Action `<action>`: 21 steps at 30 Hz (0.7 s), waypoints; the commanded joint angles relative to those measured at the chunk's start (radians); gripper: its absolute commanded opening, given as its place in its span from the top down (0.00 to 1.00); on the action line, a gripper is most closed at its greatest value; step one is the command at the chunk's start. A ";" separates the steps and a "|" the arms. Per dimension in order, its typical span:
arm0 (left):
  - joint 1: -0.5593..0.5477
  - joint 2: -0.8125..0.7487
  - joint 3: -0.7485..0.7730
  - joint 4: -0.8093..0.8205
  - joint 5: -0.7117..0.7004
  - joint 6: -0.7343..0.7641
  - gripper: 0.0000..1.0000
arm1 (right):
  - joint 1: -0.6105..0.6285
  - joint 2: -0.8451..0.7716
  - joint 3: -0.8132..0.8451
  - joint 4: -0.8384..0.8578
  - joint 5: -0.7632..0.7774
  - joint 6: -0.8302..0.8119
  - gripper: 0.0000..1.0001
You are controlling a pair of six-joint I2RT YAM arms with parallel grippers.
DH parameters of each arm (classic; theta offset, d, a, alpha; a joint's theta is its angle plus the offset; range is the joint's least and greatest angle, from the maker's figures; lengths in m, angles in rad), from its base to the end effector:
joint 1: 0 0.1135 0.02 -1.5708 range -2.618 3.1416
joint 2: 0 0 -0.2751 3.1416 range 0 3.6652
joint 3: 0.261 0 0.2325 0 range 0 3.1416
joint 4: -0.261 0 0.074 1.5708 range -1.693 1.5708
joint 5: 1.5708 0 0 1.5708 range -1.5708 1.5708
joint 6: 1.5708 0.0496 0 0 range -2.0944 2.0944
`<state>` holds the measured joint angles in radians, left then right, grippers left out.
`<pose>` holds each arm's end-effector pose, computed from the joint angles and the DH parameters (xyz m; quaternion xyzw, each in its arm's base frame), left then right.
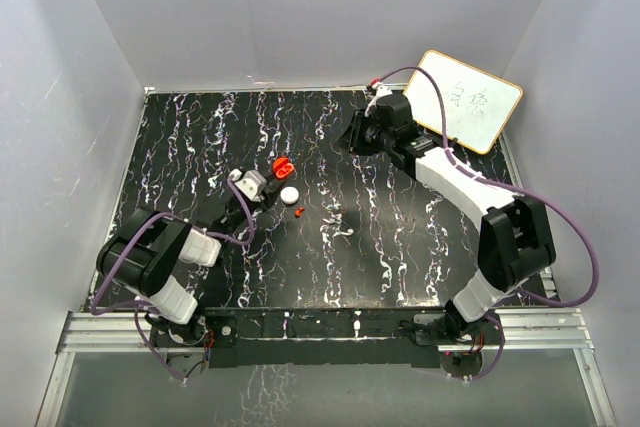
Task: Insert the wireless bluetooth earbuds into the charging case
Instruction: Pick up the earbud from the center of the board, then place the earbud in the charging case.
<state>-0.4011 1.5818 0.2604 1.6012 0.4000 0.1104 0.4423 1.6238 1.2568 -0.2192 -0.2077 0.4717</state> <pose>0.2241 -0.1160 0.2188 0.3027 0.5303 -0.2317 0.7573 0.3281 0.1667 0.2958 -0.0361 0.8771 0.2894 0.3816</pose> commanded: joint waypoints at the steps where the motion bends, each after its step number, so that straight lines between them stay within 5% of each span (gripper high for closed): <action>1: 0.005 0.021 0.071 0.187 0.006 0.013 1.00 | -0.018 -0.051 -0.037 0.146 -0.116 0.176 1.00; 21: 0.005 0.130 0.216 0.187 0.038 0.018 1.00 | -0.070 -0.155 -0.308 0.691 -0.296 0.927 1.00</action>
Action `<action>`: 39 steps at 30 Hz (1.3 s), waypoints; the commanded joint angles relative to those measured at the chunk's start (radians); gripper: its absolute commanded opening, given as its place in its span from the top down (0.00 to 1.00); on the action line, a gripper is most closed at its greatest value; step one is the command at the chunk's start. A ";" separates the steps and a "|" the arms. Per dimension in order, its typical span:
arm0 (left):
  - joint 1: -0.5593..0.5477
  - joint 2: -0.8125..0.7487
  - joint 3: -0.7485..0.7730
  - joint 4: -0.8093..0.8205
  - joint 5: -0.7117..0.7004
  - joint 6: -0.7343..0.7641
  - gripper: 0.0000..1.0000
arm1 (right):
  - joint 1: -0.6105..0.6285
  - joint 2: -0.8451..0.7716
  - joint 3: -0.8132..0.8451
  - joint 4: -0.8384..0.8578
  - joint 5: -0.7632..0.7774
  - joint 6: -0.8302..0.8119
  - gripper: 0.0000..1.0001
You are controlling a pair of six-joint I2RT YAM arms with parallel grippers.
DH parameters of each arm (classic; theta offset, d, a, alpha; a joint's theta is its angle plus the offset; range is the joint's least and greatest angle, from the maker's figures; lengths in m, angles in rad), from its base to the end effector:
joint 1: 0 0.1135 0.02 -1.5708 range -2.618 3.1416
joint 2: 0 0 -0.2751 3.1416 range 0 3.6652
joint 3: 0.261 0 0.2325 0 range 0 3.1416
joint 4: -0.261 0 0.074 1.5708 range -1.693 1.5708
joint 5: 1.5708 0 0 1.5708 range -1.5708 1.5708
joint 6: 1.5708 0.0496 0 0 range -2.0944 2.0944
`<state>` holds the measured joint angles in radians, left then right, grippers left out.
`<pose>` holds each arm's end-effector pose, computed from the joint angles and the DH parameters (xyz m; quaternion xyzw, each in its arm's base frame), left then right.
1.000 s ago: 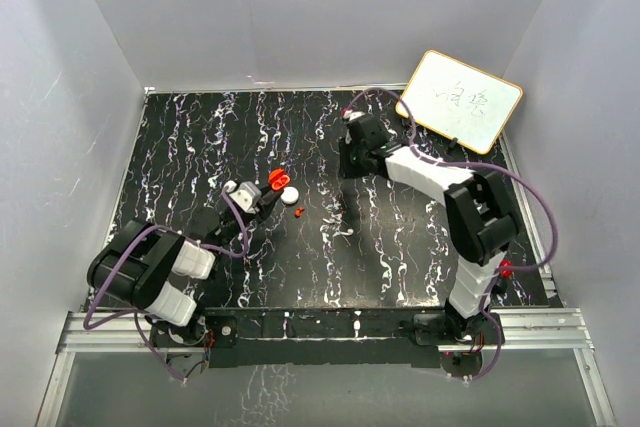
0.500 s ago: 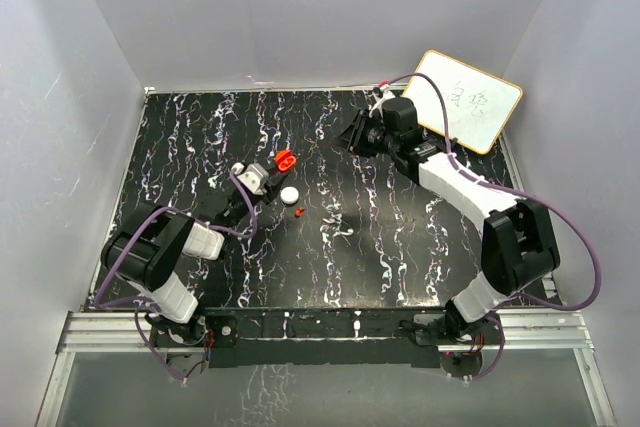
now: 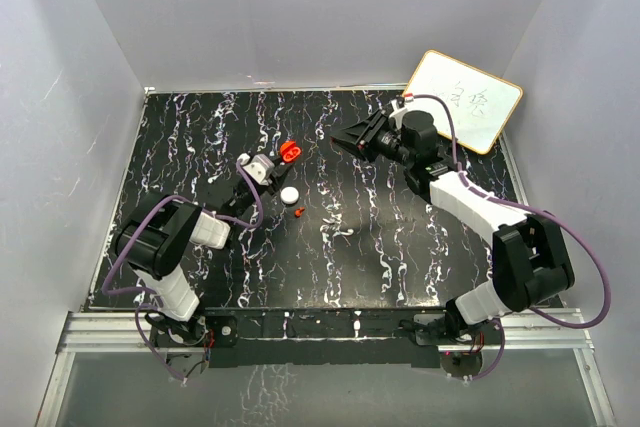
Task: Insert the wireless bluetooth earbuds into the charging case
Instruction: Place the earbud in the charging case.
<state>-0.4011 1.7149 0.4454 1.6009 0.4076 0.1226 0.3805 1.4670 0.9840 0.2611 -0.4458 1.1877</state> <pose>0.2653 -0.1339 0.2279 0.3064 0.5067 -0.2271 0.7732 0.3023 0.1439 0.3098 0.1722 0.7547 0.5523 0.3093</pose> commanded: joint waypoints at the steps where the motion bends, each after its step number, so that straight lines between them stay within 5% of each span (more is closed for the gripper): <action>1: 0.004 -0.003 0.035 0.188 0.031 0.005 1.00 | -0.008 0.008 -0.049 0.252 -0.068 0.251 1.00; 9: 0.004 0.000 0.056 0.188 0.045 -0.008 1.00 | -0.009 0.069 -0.135 0.548 -0.137 0.522 1.00; 39: -0.011 0.027 0.122 0.188 0.030 -0.023 1.00 | 0.149 0.103 -0.090 0.518 0.111 0.577 1.00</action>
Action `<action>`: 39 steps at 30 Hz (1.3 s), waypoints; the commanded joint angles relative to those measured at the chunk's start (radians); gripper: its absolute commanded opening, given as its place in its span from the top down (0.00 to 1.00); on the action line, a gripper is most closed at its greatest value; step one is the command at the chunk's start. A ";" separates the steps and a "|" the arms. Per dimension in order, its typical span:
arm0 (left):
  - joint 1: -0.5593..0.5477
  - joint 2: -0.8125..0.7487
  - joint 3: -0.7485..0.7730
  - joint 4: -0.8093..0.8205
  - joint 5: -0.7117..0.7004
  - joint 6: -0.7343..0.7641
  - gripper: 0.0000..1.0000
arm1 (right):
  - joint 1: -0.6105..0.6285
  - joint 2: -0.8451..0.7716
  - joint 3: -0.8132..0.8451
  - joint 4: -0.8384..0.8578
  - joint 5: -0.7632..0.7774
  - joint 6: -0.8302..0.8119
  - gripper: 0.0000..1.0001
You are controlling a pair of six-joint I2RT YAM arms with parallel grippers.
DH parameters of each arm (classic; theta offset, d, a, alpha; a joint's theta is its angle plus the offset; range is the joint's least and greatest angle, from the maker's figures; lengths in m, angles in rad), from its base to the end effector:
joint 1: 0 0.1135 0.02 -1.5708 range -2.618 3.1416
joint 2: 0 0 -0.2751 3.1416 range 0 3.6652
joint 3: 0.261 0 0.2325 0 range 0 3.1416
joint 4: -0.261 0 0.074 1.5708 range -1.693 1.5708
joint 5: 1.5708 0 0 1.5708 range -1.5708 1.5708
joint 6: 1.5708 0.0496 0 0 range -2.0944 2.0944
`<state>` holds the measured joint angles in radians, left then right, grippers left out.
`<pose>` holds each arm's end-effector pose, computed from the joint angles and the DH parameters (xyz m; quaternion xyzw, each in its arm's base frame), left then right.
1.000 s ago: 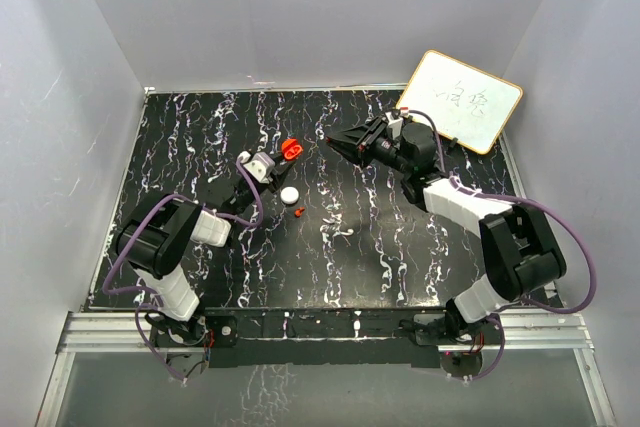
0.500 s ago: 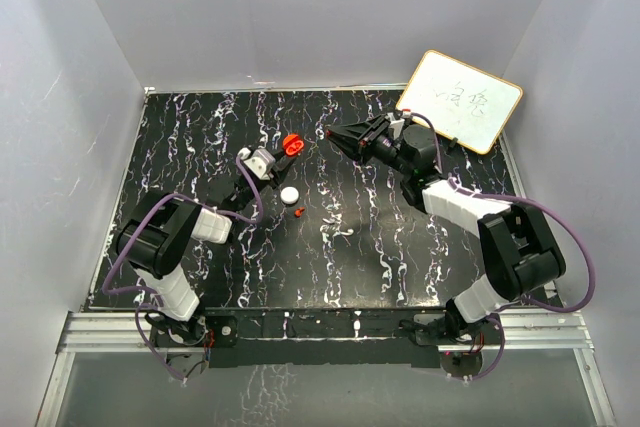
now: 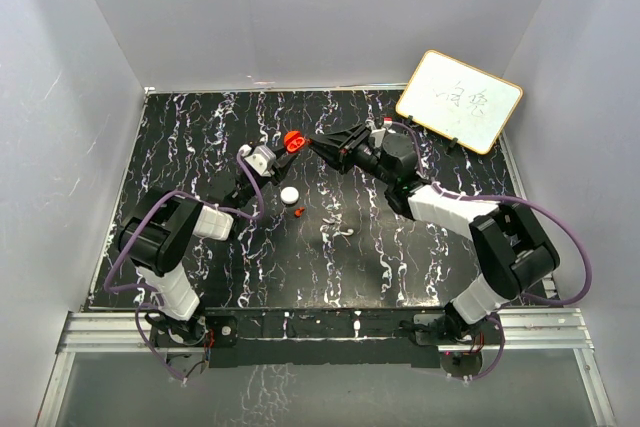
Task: Insert the wireless bluetooth earbuds into the charging case
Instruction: Place the earbud in the charging case.
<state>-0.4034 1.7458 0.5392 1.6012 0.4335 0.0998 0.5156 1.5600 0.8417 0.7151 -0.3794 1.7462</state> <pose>0.2805 -0.1424 0.2416 0.3082 0.4802 -0.2408 0.7851 0.2917 0.1864 0.2855 0.2928 0.6448 0.6842 0.1744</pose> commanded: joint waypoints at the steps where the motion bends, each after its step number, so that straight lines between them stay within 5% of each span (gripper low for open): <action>1: -0.010 -0.002 0.030 0.188 0.002 0.000 1.00 | 0.018 0.012 0.053 0.064 0.050 0.021 1.00; 39: -0.055 -0.037 0.021 0.187 -0.025 0.036 1.00 | 0.086 0.103 0.059 0.073 0.190 0.059 1.00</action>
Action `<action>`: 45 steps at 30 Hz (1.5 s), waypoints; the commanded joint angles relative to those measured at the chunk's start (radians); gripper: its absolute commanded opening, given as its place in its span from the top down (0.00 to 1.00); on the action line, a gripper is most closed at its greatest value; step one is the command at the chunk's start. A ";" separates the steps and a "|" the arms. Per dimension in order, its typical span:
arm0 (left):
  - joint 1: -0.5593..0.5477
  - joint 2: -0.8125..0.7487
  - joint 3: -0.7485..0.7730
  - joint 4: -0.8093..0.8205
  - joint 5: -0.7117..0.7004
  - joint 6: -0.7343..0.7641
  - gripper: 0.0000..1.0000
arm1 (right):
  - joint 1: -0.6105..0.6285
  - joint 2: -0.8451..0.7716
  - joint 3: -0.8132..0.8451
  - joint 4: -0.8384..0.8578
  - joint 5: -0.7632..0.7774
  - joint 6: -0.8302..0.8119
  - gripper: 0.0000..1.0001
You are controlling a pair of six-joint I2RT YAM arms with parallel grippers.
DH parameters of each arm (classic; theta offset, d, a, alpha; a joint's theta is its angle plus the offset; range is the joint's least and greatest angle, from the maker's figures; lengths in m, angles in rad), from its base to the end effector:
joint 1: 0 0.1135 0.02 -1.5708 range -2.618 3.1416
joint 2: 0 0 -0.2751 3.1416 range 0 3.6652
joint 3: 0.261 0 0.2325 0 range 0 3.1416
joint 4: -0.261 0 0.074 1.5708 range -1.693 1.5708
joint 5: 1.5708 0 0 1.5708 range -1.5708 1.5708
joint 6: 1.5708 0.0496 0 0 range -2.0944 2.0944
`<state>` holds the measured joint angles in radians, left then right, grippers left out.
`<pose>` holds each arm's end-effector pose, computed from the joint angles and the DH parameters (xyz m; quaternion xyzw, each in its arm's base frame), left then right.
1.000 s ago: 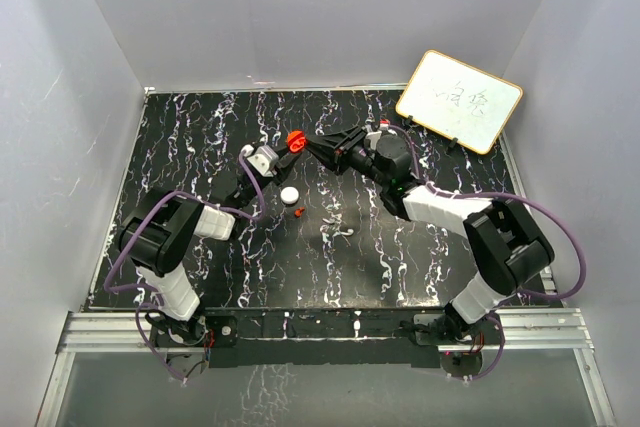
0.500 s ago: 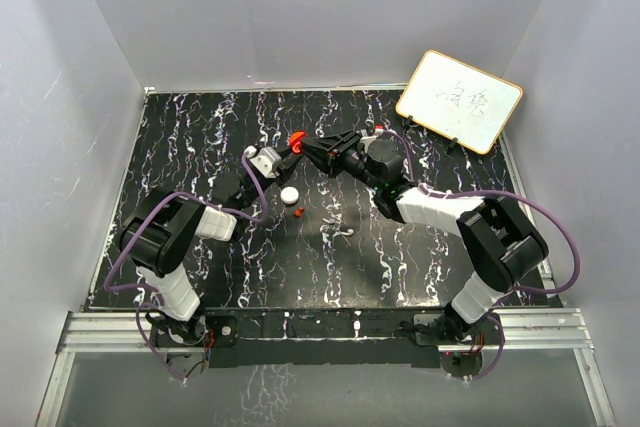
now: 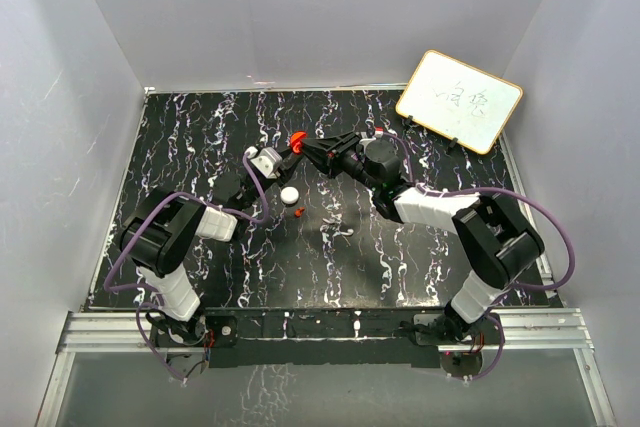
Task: Insert the wireless bluetooth earbuds into the charging case
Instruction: Place the earbud in the charging case.
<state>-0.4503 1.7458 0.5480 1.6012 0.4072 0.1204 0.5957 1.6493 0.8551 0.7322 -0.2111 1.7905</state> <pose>0.2756 -0.1550 0.2440 0.3138 0.4704 -0.2441 0.7878 0.2955 0.2129 0.2620 0.3479 0.6397 0.6613 0.1798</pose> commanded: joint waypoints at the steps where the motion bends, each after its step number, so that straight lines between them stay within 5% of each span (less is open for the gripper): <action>1: -0.008 -0.039 0.012 0.187 0.001 0.016 1.00 | 0.007 0.016 0.044 0.059 0.025 0.016 1.00; 45: -0.014 -0.052 -0.013 0.188 -0.021 0.045 1.00 | 0.005 -0.020 0.007 0.017 0.077 -0.002 1.00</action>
<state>-0.4603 1.7428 0.5423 1.6009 0.3851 0.1467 0.6003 1.6741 0.8566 0.7269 -0.1623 1.8000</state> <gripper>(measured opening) 0.248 0.177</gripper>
